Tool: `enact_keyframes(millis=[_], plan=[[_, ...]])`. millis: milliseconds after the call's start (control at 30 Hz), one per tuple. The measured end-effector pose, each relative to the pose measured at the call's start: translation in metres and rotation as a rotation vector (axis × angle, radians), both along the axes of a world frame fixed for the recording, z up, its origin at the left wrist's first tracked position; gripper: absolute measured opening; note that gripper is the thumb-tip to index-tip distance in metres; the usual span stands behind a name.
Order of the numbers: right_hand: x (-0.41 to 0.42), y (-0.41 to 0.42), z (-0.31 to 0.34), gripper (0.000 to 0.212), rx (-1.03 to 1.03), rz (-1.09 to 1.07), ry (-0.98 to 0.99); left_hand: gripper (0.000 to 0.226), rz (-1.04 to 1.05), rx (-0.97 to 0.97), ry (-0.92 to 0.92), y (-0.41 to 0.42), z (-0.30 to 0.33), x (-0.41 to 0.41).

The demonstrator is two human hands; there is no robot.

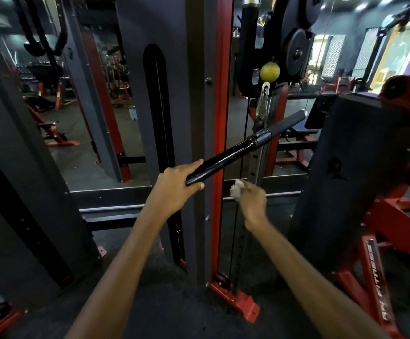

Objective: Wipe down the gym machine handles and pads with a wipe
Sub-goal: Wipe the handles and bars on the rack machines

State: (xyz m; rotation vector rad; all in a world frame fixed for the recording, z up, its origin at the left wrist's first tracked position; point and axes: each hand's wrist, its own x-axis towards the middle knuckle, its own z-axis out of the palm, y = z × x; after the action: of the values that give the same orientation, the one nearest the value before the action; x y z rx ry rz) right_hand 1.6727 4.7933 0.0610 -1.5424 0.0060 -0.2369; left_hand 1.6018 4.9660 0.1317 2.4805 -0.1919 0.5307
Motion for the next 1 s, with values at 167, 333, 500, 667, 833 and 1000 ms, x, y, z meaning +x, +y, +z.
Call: enact_keyframes(millis=[167,333,500,667,833,1000], plan=[[0.05,-0.029,0.094,0.03,0.875,0.093,0.416,0.06,-0.012,0.034,-0.011,0.001,0.006,-0.002],[0.017,0.004,0.1,0.031,0.538,0.255,0.417,0.062,-0.038,0.058,-0.023,0.003,0.009,0.001],[0.027,-0.009,0.109,0.036,0.69,0.217,0.451,0.062,-0.053,0.055,-0.018,0.005,0.013,0.0],[0.043,-0.015,0.098,0.022,0.769,0.087,0.39,0.062,-0.073,0.051,0.008,0.004,0.011,-0.001],[0.004,0.024,0.076,0.033,0.668,0.264,0.339,0.058,-0.076,0.015,0.005,0.004,0.008,0.001],[-0.045,0.057,0.056,0.038,0.686,0.544,0.236,0.049,-0.064,0.053,0.005,0.001,0.015,0.001]])
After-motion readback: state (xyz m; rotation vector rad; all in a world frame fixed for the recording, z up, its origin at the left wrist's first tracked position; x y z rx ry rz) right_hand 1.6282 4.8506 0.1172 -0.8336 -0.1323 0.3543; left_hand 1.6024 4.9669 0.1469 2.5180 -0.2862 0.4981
